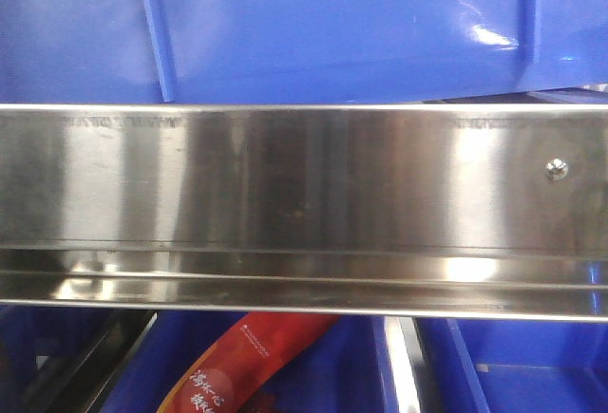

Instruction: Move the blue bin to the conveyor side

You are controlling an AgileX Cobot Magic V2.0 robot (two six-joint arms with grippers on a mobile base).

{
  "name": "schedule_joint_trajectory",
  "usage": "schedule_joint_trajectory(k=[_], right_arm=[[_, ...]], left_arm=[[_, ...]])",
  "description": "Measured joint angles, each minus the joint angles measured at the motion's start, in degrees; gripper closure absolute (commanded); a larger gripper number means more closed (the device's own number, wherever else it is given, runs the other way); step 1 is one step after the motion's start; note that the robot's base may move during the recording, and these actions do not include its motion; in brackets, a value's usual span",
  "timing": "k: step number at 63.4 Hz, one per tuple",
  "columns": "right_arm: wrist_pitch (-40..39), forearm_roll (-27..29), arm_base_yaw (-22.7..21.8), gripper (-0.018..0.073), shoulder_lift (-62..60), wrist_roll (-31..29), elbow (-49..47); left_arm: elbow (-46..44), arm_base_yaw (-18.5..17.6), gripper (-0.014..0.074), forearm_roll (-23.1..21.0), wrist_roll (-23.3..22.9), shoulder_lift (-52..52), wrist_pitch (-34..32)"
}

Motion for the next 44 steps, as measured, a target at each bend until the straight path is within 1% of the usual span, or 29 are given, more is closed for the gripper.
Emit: schedule_joint_trajectory(k=[44], right_arm=[[0.0,0.0,0.0,0.0649,0.0,0.0,0.0]], left_arm=[[0.0,0.0,0.0592,0.0,0.0,0.0,0.0]])
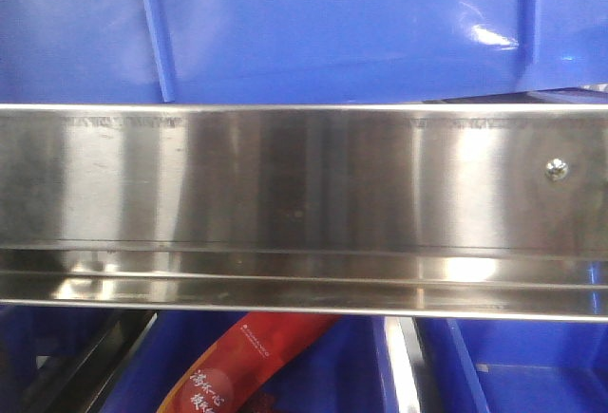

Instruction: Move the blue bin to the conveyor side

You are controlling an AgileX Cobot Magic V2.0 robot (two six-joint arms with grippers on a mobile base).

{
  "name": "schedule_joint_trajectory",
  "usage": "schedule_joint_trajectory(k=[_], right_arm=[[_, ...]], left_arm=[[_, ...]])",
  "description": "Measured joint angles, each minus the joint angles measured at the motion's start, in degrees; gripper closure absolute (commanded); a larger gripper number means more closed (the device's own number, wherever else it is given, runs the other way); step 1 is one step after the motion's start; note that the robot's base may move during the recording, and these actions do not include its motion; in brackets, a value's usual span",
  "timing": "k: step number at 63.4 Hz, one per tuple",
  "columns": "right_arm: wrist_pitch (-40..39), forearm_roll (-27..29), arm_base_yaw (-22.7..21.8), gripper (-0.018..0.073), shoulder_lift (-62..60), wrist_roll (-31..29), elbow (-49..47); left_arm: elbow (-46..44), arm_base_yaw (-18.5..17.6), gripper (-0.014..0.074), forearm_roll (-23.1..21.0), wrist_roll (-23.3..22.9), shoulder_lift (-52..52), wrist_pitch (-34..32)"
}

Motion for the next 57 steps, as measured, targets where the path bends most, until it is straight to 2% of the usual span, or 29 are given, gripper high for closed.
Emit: schedule_joint_trajectory(k=[57], right_arm=[[0.0,0.0,0.0,0.0649,0.0,0.0,0.0]], left_arm=[[0.0,0.0,0.0592,0.0,0.0,0.0,0.0]])
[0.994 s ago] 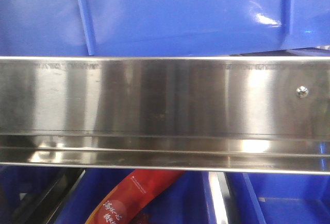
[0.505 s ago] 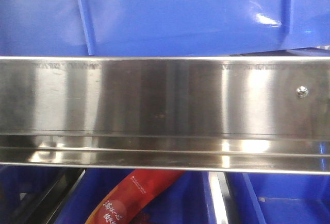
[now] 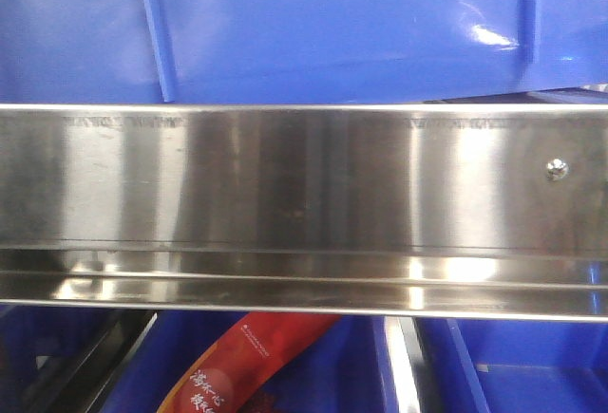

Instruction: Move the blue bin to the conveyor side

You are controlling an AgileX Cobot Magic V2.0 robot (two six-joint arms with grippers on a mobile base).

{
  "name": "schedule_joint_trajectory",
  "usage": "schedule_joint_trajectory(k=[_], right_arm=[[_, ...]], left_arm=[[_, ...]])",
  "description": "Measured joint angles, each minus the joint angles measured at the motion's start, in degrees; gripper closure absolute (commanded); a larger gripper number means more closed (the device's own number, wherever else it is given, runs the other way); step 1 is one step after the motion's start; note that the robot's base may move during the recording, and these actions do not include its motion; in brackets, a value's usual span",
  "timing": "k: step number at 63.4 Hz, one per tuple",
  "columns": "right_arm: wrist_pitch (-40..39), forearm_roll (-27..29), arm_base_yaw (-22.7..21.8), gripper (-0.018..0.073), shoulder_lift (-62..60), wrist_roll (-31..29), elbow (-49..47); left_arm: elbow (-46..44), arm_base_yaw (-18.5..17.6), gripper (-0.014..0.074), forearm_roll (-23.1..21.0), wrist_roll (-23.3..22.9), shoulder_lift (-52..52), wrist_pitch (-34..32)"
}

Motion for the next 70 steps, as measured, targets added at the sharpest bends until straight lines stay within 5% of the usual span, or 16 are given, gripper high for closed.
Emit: schedule_joint_trajectory(k=[30,51,70], right_arm=[[-5.4,0.0,0.0,0.0649,0.0,0.0,-1.5],[20.0,0.0,0.0,0.0649,3.7,0.0,-25.8],[42.6,0.0,0.0,0.0649,21.1,-2.5,-47.2]], left_arm=[[-1.6,0.0,0.0592,0.0,0.0,0.0,-3.5],[-19.7,0.0,0.0592,-0.4,0.0,2.8,15.4],[-41.7,0.0,0.0592,-1.7,0.0,21.9,35.8]])
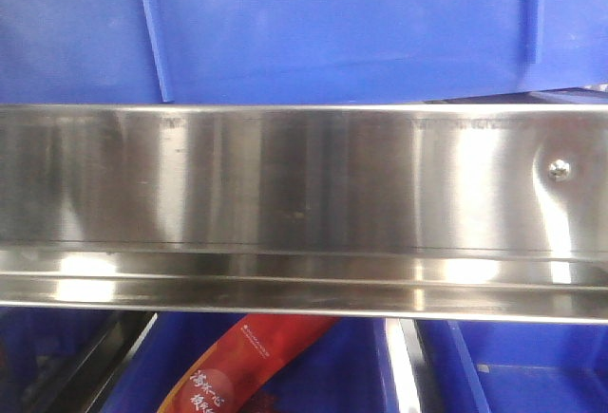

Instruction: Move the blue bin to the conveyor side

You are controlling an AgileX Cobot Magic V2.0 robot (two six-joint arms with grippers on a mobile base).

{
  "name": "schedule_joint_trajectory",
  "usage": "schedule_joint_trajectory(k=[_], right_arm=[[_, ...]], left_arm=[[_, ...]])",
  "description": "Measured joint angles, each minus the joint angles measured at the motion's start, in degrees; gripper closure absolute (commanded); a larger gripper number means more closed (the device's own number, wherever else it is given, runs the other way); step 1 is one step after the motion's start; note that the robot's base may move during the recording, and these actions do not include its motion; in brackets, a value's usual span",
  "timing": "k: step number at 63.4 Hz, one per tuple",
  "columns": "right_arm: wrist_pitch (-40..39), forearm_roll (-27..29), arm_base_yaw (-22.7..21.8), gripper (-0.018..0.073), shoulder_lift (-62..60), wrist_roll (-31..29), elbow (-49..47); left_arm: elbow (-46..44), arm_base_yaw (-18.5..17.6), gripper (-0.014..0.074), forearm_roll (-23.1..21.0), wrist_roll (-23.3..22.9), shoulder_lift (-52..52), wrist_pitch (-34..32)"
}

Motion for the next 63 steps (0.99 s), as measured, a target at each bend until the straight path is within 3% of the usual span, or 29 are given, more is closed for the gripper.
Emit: schedule_joint_trajectory(k=[9,17,24,33,40,58,63], right_arm=[[7.7,0.0,0.0,0.0649,8.1,-1.4,-7.4],[9.4,0.0,0.0,0.0649,12.5,-1.5,-9.5],[10.1,0.5,0.0,0.0648,14.1,-1.5,-10.1],[14.8,0.5,0.0,0.0641,17.8,-1.5,-14.5],[16.3,0.5,0.0,0.0641,21.6,-1.6,-19.3],[18.5,0.7,0.0,0.0641,37.0,-0.7,-32.8],[20.0,0.8,0.0,0.0641,42.7,-0.2,-37.7]], left_arm=[[-8.7,0.0,0.0592,-0.8,0.0,9.9,7.0],[-11.0,0.0,0.0592,-1.8,0.0,14.9,5.1],[-11.4,0.0,0.0592,-5.1,0.2,17.8,2.3],[-16.6,-0.9,0.0592,-12.8,7.6,22.8,4.5],[-22.0,-2.9,0.0592,-16.0,10.8,27.7,6.6],[-34.8,-5.3,0.0613,-16.8,12.1,43.6,7.2],[-37.7,-5.4,0.0613,-15.1,10.0,47.8,7.4]])
